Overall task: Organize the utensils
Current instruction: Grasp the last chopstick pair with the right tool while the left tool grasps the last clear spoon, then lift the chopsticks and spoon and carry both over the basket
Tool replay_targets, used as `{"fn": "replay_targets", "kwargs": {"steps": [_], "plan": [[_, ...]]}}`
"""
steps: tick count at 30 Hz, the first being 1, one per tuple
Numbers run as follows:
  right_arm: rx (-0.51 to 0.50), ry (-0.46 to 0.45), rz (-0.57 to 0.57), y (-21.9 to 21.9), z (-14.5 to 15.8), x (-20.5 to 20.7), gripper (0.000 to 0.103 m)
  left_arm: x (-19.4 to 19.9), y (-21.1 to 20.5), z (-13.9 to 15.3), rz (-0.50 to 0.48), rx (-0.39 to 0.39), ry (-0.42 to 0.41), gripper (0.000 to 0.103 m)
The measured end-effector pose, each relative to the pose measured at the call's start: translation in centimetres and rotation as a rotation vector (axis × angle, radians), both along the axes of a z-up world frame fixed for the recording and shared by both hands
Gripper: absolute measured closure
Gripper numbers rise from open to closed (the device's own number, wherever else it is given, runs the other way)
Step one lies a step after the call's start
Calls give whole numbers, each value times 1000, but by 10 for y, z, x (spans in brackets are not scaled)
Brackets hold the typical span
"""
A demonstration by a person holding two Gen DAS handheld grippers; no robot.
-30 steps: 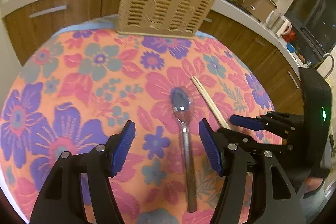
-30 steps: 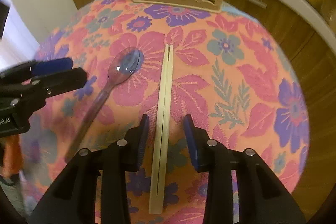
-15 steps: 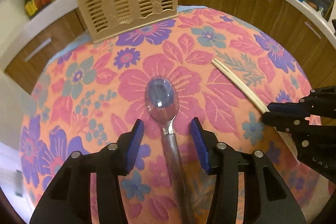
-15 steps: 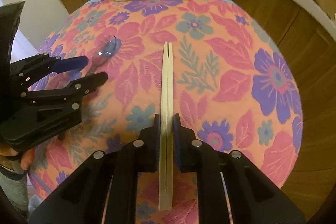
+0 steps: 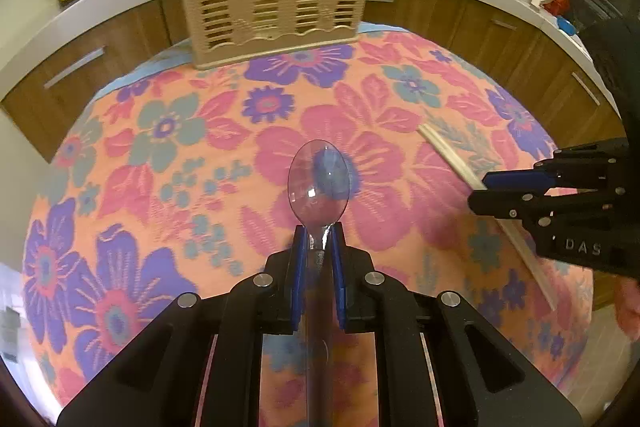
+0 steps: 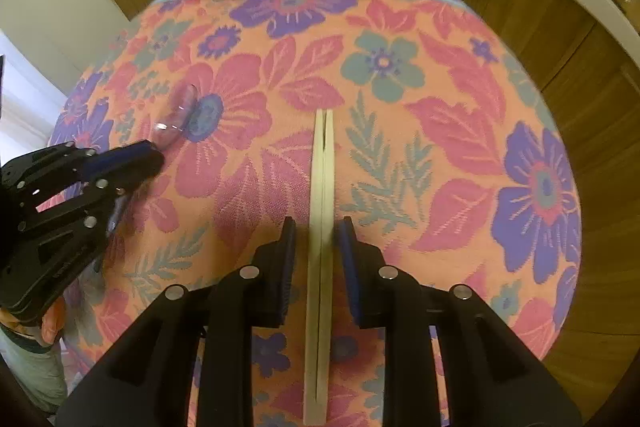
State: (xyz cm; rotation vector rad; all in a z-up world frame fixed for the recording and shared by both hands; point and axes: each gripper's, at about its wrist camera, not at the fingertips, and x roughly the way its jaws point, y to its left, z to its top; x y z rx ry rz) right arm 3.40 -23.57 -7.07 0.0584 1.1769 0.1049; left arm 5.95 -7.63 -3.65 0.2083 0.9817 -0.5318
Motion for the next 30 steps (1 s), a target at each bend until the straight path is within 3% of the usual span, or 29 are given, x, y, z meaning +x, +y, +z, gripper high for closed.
{"fn": "replay_targets", "kwargs": {"steps": [4,7,10,11,15,16,18,23,30], "plan": [[-29,19,-1,3,0,8,90,5,12,0,47,56,-18,92],[-28,31,-7,1,0,11,93,9,21,1,40,40,6,90],[-19,41,2,-1,1,13,93,10,23,1,24,60,18,69],[-18,44,4,-1,1,14,93,11,22,1,20,76,17,68],[-50,28,67,6,3,13,93,10,8,-1,-7,158,-10,74],[-49,25,80,8,3,12,93,9,5,-1,-17,161,-13,88],[-59,8,93,10,4,10,93,9,2,0,-12,169,-25,93],[10,-90,123,8,23,-2,94,8,14,18,6,25,-64,93],[129,-281,171,8,90,-6,94,17,45,97,71,-214,-244,93]]}}
